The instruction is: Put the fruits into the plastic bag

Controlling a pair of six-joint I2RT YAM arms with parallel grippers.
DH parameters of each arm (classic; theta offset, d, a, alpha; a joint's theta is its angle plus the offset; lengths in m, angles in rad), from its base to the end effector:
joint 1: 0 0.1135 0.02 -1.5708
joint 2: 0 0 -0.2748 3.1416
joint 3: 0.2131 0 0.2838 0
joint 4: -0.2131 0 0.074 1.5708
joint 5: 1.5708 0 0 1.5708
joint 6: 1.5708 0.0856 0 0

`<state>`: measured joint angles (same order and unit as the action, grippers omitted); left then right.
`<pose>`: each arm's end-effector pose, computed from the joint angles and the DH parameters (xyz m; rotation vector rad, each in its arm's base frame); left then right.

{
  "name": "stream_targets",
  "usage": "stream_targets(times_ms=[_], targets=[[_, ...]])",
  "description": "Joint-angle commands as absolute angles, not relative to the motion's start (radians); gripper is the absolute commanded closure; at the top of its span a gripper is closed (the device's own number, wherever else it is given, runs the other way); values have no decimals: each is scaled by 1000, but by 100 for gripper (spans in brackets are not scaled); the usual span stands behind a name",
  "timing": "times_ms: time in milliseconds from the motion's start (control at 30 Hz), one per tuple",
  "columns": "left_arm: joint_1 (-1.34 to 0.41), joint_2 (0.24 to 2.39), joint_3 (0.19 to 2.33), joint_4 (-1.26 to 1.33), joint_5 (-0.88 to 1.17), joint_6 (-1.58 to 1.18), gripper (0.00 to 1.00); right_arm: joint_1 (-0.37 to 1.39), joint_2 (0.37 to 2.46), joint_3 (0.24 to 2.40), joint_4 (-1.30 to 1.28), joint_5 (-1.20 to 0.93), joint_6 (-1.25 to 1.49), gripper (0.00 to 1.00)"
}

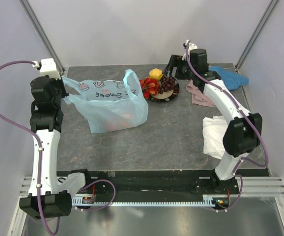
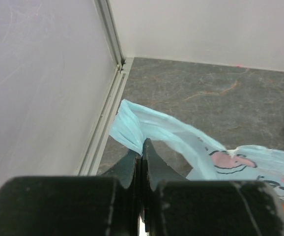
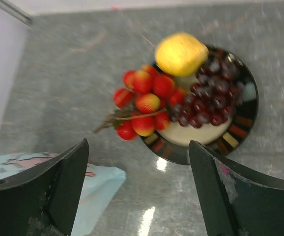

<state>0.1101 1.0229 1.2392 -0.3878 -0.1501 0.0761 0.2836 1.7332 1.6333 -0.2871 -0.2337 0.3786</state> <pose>0.2880 0.0447 0.4392 -0.1400 1.7422 0.2671 0.4669 0.1567 0.3574 -0.0627 2.0050 0.6590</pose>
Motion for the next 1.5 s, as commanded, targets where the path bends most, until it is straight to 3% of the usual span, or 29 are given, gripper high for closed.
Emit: stream_targets(times_ms=[0, 200, 500, 1467], targets=[[156, 1002, 1180, -310, -172, 110, 98, 319, 1796, 1618, -271, -105, 362, 11], [169, 992, 1155, -305, -164, 110, 98, 331, 1930, 1640, -284, 55, 367, 18], [170, 994, 1149, -304, -153, 117, 98, 311, 2068, 1671, -256, 91, 440, 35], [172, 997, 1149, -304, -130, 117, 99, 262, 2121, 1623, -92, -66, 574, 55]])
